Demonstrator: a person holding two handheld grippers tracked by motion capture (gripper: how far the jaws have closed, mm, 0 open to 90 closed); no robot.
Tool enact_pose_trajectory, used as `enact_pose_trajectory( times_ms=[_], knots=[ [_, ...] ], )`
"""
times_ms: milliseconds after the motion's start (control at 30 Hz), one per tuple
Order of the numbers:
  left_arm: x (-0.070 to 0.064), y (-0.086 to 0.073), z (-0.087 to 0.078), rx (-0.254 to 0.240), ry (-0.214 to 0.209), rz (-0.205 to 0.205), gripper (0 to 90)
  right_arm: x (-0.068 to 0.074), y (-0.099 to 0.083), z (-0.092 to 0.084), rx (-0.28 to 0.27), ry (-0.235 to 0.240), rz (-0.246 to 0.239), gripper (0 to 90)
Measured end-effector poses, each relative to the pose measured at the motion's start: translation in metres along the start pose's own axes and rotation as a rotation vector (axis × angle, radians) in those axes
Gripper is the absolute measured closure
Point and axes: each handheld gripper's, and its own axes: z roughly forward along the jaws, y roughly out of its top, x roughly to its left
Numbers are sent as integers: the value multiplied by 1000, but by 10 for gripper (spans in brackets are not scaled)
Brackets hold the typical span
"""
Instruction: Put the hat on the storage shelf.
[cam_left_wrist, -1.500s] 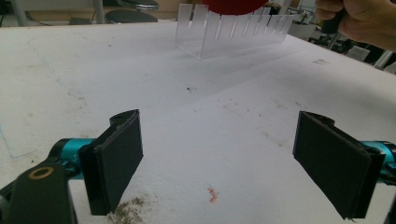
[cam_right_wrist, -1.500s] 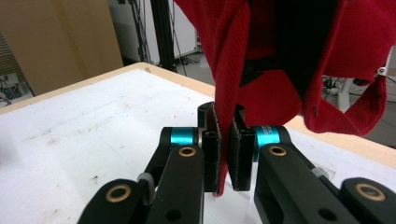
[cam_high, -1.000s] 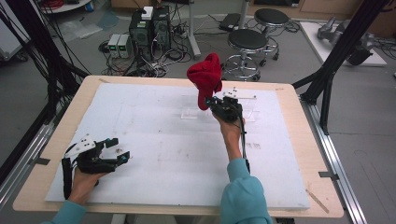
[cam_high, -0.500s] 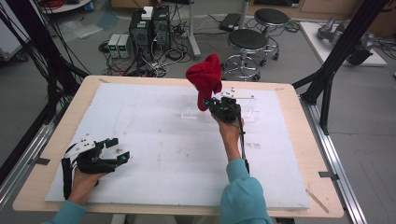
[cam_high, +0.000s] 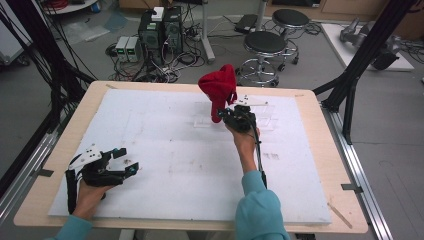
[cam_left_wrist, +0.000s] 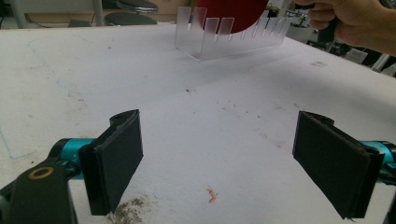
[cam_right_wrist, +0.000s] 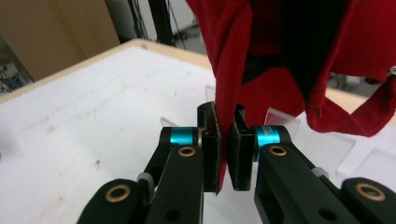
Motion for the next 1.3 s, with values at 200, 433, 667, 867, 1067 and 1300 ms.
enact_pose_trajectory(
  times_ms=[200, 433, 667, 867, 1067, 1300],
  knots=[
    [1, 0, 0, -4, 0, -10, 164, -3, -3, -1, 12, 16, 17, 856],
    [1, 0, -1, -3, 0, -4, 165, 3, -5, -3, 85, 10, -24, 855],
    [1, 0, -1, -3, 2, -12, 165, 2, -11, -5, 103, 9, -35, 848],
    [1, 0, -1, -6, 3, -12, 165, 4, -11, -5, 121, -1, -51, 834],
    [1, 0, -1, -5, 4, -11, 165, 8, -10, -7, 142, -21, -84, 667],
    [1, -1, -1, -12, 1, -16, 164, 16, -5, -27, 140, -89, -73, 311]
  ],
)
